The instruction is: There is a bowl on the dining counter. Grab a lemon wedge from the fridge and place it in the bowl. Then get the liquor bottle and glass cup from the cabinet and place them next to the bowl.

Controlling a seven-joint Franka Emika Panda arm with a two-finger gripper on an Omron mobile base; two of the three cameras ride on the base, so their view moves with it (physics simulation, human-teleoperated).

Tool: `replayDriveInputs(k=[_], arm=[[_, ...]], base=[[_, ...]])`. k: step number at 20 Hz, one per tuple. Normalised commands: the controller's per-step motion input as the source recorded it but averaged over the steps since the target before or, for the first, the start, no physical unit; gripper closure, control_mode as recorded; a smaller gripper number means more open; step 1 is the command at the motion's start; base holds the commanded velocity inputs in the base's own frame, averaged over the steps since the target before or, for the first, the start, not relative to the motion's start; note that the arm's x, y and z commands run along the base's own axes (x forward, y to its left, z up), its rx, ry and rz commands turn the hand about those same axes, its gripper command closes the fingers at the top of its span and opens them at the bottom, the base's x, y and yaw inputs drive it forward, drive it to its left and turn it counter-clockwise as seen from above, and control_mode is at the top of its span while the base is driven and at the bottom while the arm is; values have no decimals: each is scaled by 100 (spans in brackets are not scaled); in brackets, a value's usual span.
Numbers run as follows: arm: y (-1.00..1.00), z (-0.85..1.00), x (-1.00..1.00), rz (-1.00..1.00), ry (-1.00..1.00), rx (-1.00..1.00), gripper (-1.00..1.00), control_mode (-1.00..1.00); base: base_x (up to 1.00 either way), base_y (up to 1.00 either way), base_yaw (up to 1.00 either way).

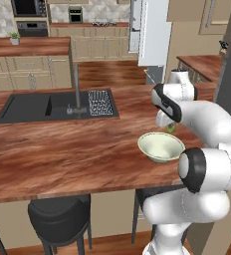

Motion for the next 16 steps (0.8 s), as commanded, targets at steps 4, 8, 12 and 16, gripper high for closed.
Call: replayDriveInputs(k=[4, 8, 12, 16], arm=[[-6, -64, 31, 2, 8, 0, 100, -100], [0, -65, 35, 1, 6, 0, 100, -100], [0, -55, 30, 0, 5, 0, 100, -100], [0, -46, 24, 0, 6, 0, 100, -100]], base=[[0, 0, 0], [0, 0, 0], [0, 0, 0], [0, 0, 0]])
